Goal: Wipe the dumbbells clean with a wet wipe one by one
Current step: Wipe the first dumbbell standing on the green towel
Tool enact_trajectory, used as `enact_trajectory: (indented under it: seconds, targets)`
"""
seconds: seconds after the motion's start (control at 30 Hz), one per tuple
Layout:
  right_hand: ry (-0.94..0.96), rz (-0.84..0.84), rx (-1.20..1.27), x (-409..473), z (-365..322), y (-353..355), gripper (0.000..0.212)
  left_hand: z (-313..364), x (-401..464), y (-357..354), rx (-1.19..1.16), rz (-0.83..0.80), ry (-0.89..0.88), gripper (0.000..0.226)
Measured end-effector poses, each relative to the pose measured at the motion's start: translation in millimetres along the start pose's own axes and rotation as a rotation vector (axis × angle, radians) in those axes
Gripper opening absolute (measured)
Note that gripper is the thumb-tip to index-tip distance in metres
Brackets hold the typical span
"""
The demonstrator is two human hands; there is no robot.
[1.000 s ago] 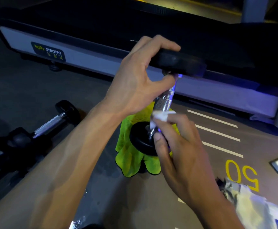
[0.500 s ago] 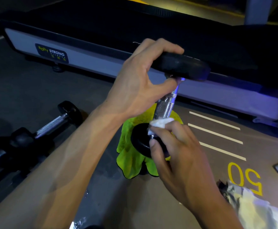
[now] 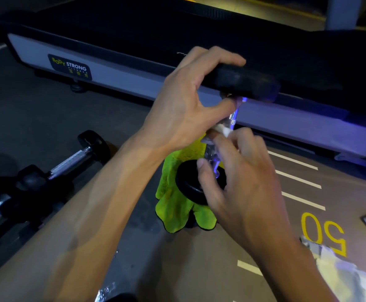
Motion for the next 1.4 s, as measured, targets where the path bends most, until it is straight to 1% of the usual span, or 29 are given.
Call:
enact_trajectory:
  seconds: [0.1,0.2,0.27,0.4,0.47,0.53,0.6,0.67,0.8,0.93,1.1,1.27,1.4]
  targets:
    - [-0.020,0.005,-0.009,-5.0,-0.2,-2.0,0.034,-1.9,-0.1,1.3,-0.004,-0.003,0.015,0.043]
    - [-0.007,-0.076,0.006,-16.6,3.9,-10.6,0.026,-1.3,-1.3,1.9,-0.001,0.006,0.019,0.043]
    - [0.004,-0.099,0.033,-14.8,4.9,-9.9,0.023,0.1,-1.3,1.0,0.004,0.001,0.016,0.043]
    - [0.016,0.010,0.041,4.4,3.8,3.9,0.032,0.4,-1.2,-0.9,0.002,-0.028,0.022,0.045]
    - [0.029,0.021,0.052,5.0,5.5,4.2,0.028,0.1,-1.1,-1.0,-0.003,-0.041,0.019,0.045]
    - [0.038,-0.029,0.076,-2.6,9.2,-2.5,0.019,-1.2,-0.8,-0.6,-0.016,-0.051,0.014,0.045]
    - [0.042,-0.085,0.086,-9.1,11.1,-8.7,0.016,-3.3,-0.8,-0.8,-0.028,-0.064,0.014,0.046]
    - [0.053,-0.078,0.081,-4.8,10.6,-6.2,0.021,-5.9,-0.6,-1.9,-0.047,-0.088,0.024,0.048]
    - [0.072,0.053,0.062,13.3,5.9,10.4,0.046,-9.2,0.8,-3.4,-0.103,-0.180,0.046,0.053]
    - [0.084,0.107,0.095,11.2,7.5,11.3,0.054,-10.3,-0.8,-3.9,-0.154,-0.249,0.091,0.055]
    - [0.102,0.161,0.095,9.2,5.9,8.3,0.065,-10.0,2.3,-3.4,-0.241,-0.238,0.163,0.062]
    - [0.095,0.163,0.077,8.0,2.8,6.4,0.068,-10.3,2.7,-1.5,-0.251,-0.243,0.164,0.062]
    - [0.085,0.186,0.074,9.4,-2.6,11.7,0.059,-11.3,2.4,-1.2,-0.234,-0.250,0.180,0.059]
Point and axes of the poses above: each hand's wrist, its own x-axis towards the middle knuckle, its own y-axis out of the back of the hand, z = x × y, the point moved 8 cm from there along x, towards the middle knuckle, and after that the axes turned 10 degrees about -y, right-handed, at the moved point
